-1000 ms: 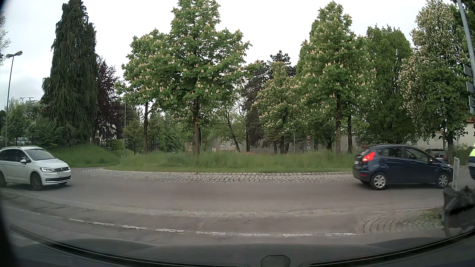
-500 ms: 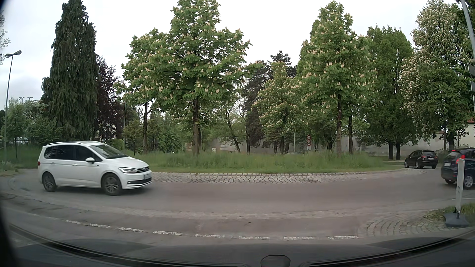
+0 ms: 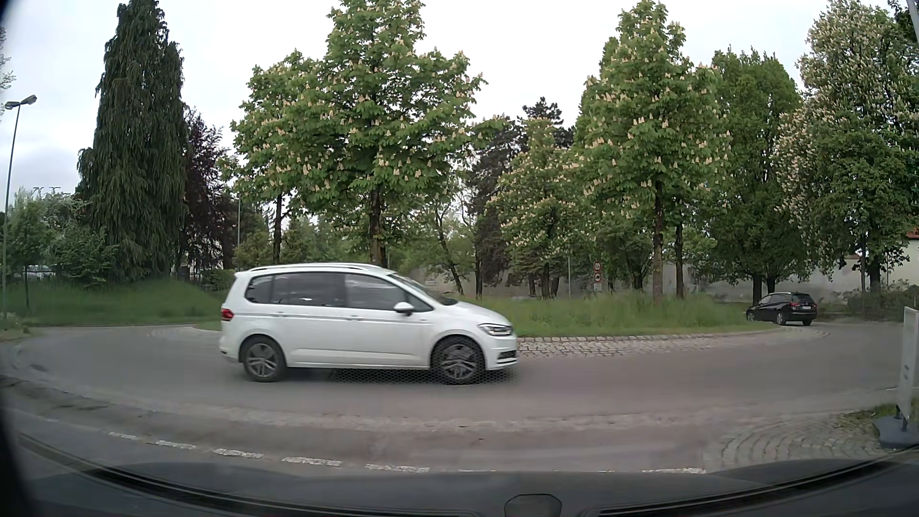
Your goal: Follow the waypoints while adhering to traffic rules and regulations
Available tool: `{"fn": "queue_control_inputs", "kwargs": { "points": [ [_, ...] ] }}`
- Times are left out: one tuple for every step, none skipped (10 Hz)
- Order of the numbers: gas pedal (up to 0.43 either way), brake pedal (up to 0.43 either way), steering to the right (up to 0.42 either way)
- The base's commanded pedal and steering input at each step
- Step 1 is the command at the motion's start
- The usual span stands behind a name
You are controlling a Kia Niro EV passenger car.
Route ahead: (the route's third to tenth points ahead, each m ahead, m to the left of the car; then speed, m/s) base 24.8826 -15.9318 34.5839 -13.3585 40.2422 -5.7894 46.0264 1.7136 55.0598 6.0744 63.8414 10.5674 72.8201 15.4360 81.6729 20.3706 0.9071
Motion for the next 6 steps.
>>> {"fn": "queue_control_inputs", "kwargs": {
  "points": [
    [0.0, 0.14, 0.035],
    [0.0, 0.159, 0.046],
    [0.0, 0.177, 0.06],
    [0.0, 0.183, 0.071],
    [0.0, 0.183, 0.076],
    [0.0, 0.171, 0.078]
  ]
}}
